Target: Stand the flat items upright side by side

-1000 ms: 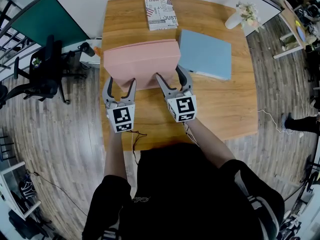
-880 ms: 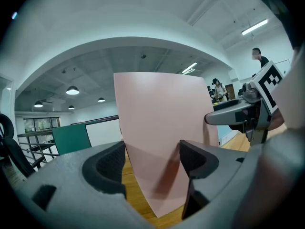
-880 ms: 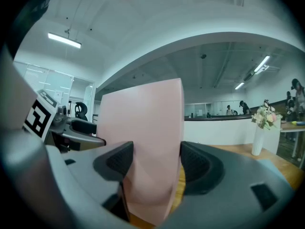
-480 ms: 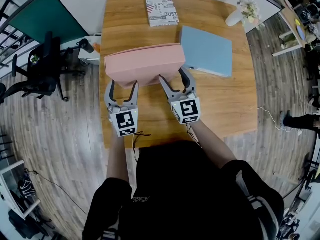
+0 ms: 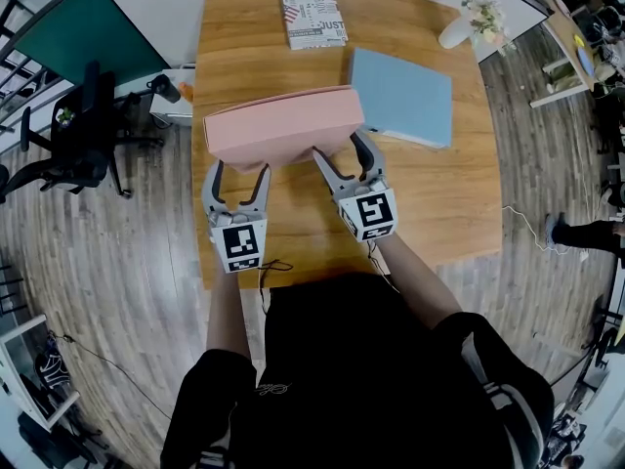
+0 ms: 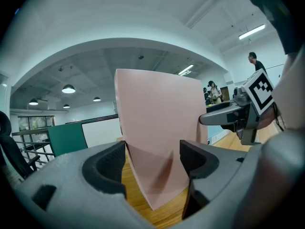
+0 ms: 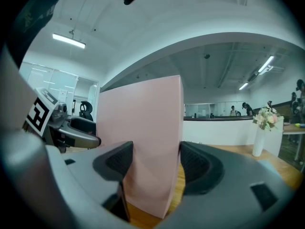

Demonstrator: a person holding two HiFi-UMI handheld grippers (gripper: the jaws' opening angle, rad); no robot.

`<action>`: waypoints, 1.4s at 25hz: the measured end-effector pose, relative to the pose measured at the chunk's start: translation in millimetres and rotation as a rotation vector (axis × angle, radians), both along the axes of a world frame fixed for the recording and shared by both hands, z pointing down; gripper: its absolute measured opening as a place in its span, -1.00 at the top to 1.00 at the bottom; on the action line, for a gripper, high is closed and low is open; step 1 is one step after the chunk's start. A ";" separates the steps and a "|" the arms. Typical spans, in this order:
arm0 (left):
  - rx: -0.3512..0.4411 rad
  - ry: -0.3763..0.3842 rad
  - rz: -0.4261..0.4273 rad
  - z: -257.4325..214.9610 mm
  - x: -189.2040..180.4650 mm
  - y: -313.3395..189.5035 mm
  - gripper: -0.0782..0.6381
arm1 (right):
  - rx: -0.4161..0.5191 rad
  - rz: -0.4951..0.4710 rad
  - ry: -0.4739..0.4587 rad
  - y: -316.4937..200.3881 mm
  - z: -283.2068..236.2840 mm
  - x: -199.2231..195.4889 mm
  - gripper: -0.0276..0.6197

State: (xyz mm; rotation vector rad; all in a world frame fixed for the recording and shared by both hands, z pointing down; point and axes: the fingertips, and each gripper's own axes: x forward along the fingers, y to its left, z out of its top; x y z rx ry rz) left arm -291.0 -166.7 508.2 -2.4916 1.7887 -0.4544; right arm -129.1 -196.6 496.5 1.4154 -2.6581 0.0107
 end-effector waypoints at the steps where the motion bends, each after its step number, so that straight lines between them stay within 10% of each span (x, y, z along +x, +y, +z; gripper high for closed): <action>1: -0.003 0.012 0.033 -0.1 -0.3 1.0 -0.25 | -0.003 -0.005 -0.003 -0.4 -0.2 0.0 -0.04; 6: -0.059 0.097 0.205 -0.6 -22.5 -3.2 -0.40 | -0.018 -0.047 -0.002 0.8 0.6 -0.4 -0.04; 18: -0.231 0.021 0.683 4.0 4.0 -38.2 -0.51 | -0.095 -0.031 0.039 11.9 12.0 22.0 -0.07; 27: -0.174 0.019 0.636 9.5 18.1 -35.4 -0.30 | -0.109 0.030 0.025 14.0 11.4 50.1 -0.07; 35: -0.118 0.031 0.355 9.3 16.0 -24.4 -0.28 | -0.130 -0.006 0.028 6.7 23.3 68.4 -0.06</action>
